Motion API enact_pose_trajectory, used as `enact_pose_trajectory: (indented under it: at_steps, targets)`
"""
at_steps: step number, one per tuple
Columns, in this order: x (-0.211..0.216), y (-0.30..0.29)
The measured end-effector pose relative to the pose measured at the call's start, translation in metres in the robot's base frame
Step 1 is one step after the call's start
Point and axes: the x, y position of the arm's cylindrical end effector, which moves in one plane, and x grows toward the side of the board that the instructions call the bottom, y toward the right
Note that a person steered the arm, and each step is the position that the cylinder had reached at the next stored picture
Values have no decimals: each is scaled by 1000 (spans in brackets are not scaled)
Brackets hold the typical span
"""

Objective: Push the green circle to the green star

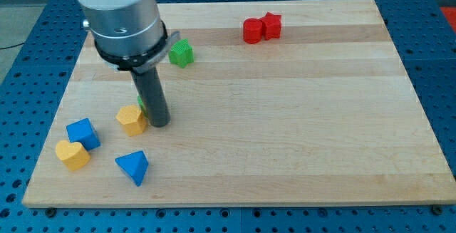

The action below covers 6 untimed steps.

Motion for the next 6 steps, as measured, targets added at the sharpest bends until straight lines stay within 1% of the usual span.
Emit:
enact_pose_trajectory:
  at_steps: [1, 2, 3, 4, 5, 6]
  targets:
    - [-1, -33]
    - [-39, -43]
    - [-59, 11]
    - [-33, 40]
    - [-6, 52]
    - [-19, 71]
